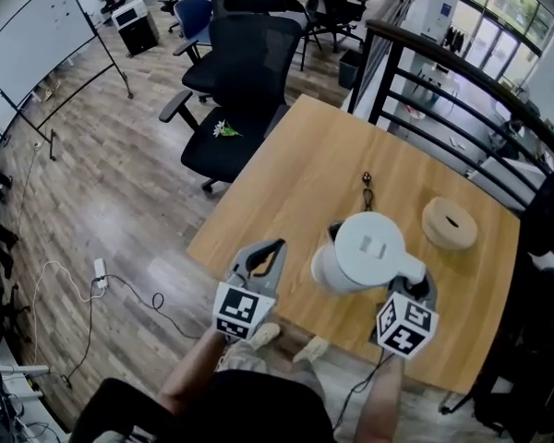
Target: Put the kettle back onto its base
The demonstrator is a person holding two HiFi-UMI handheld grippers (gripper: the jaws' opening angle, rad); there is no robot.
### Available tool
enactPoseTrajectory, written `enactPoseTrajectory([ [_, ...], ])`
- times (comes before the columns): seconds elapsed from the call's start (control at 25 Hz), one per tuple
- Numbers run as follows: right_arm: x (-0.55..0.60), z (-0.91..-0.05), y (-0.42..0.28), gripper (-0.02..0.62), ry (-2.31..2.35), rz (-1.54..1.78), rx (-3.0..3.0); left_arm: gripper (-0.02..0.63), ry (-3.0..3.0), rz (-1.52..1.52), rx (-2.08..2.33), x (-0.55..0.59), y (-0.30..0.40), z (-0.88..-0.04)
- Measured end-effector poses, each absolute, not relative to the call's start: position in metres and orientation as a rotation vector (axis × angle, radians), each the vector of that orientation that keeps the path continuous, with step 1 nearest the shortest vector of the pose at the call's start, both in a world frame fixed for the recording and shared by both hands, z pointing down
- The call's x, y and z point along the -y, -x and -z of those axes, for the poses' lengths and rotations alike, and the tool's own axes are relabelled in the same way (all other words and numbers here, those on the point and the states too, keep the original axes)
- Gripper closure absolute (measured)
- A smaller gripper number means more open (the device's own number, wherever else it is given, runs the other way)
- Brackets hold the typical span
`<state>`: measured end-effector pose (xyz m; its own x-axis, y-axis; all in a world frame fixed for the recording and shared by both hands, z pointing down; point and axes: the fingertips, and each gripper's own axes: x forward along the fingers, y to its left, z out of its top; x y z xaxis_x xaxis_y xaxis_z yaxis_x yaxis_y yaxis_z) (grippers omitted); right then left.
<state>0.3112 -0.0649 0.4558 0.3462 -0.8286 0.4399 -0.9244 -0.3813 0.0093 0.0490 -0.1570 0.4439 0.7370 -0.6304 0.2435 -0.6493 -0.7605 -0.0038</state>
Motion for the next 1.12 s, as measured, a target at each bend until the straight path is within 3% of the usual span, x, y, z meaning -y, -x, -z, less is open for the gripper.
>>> enactPoseTrajectory([
  [1.12, 0.113, -0.541, -0.312, 0.463, -2.201, -0.591, 1.637, 0.604, -2.720, -0.473, 1.141, 0.171, -0.048, -0.514],
])
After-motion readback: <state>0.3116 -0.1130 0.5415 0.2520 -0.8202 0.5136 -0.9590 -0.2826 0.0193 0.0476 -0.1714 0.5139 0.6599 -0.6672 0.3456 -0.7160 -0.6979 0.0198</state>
